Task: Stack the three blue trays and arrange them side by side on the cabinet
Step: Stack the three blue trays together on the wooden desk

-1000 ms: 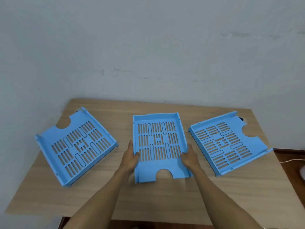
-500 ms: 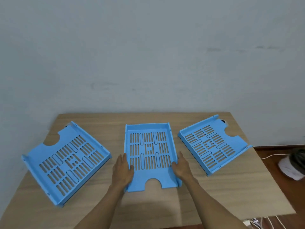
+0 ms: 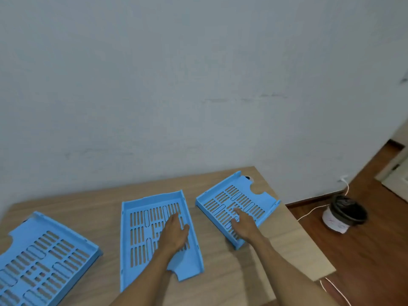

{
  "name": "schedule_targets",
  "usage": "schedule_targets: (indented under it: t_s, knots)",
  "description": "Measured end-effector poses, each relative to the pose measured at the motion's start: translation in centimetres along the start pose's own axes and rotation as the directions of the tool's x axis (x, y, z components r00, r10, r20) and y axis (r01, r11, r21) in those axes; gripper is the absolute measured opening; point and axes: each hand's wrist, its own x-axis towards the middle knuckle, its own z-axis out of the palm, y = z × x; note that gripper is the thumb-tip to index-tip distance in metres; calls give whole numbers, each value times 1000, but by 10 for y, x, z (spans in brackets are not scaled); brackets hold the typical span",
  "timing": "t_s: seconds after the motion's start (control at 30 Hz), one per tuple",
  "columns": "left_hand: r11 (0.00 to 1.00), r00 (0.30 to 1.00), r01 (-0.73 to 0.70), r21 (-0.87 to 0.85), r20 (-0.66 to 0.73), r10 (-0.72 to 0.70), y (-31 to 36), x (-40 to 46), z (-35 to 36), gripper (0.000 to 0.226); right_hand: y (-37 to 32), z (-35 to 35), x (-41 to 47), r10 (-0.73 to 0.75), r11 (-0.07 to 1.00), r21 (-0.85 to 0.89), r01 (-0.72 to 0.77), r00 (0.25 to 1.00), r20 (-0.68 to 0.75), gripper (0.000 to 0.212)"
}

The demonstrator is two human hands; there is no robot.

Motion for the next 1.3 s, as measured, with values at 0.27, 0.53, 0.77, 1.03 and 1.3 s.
schedule_targets:
  t_s: [0.27,0.53,0.77,1.03,1.3]
  knots:
    - [984,993,101,-149,-44,-108,67,42,81,51,74,-76,62,-59,998,-29,60,998,31,44]
    - [873,922,223,-434,-196,-333,122,59,178,44,150,-112,141,-172,894,-369,256,954,245,49]
    - [872,888,208,-443,-288,-359,113,74,215,53,187,-104,169,-341,604,-645,468,883,322,36]
    - [897,952,158,-413,-178,-250,116,97,159,52,173,-86,151,-368,430,-640,636,771,519,37]
    - [916,812,271,-297,-441,-383,92,81,177,68,105,-43,139,-350,725,-329,605,735,581,51]
